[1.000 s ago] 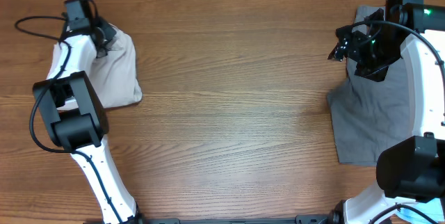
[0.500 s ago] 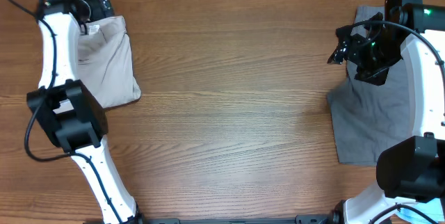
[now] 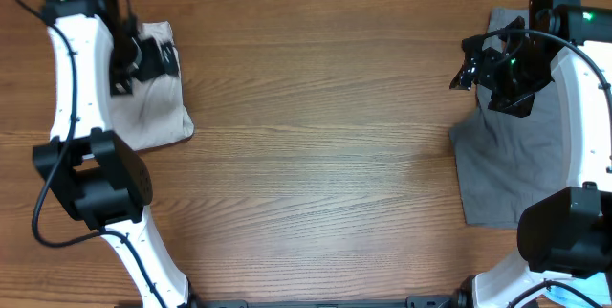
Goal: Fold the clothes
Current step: 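Lower the bundle at the top-left table corner and flatten it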
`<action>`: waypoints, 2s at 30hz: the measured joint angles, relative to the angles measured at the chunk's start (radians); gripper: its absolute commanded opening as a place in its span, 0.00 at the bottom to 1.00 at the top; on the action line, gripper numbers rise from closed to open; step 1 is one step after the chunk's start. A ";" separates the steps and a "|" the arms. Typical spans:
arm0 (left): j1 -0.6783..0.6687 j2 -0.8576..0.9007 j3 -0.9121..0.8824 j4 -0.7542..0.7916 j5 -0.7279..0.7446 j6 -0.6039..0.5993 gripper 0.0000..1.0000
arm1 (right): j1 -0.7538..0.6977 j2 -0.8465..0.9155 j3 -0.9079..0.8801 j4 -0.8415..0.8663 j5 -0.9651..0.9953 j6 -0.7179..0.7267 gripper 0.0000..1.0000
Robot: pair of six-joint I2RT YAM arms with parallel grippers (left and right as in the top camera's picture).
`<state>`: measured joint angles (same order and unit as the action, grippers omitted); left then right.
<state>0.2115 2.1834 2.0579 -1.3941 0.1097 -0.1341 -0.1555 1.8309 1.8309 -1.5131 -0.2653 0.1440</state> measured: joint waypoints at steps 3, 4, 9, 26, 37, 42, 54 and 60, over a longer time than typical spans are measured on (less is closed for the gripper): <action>0.011 0.014 -0.122 0.073 0.000 0.016 1.00 | 0.000 0.000 0.000 -0.002 0.000 -0.008 0.86; 0.019 0.018 -0.147 0.085 -0.006 0.025 1.00 | 0.000 0.000 0.000 -0.002 0.000 -0.008 0.86; 0.067 0.019 -0.188 0.098 -0.055 0.040 1.00 | 0.000 0.000 0.000 -0.002 0.000 -0.013 0.86; 0.098 0.019 -0.188 0.064 -0.234 0.068 1.00 | 0.000 0.000 0.000 -0.026 0.011 -0.014 0.86; 0.159 0.043 -0.213 0.107 -0.235 0.135 1.00 | 0.000 0.000 0.000 -0.015 0.019 -0.014 0.86; 0.159 0.104 -0.214 0.150 -0.227 0.146 1.00 | 0.000 0.000 0.000 -0.004 0.025 -0.014 0.86; 0.162 0.114 -0.219 0.459 -0.226 0.168 1.00 | 0.000 0.000 0.000 0.003 0.053 -0.014 0.86; 0.161 0.120 -0.219 0.544 -0.226 0.169 1.00 | 0.000 0.000 0.000 0.006 0.056 -0.014 0.86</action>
<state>0.3729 2.3035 1.8385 -0.8501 -0.1165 0.0345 -0.1555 1.8309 1.8309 -1.5074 -0.2092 0.1299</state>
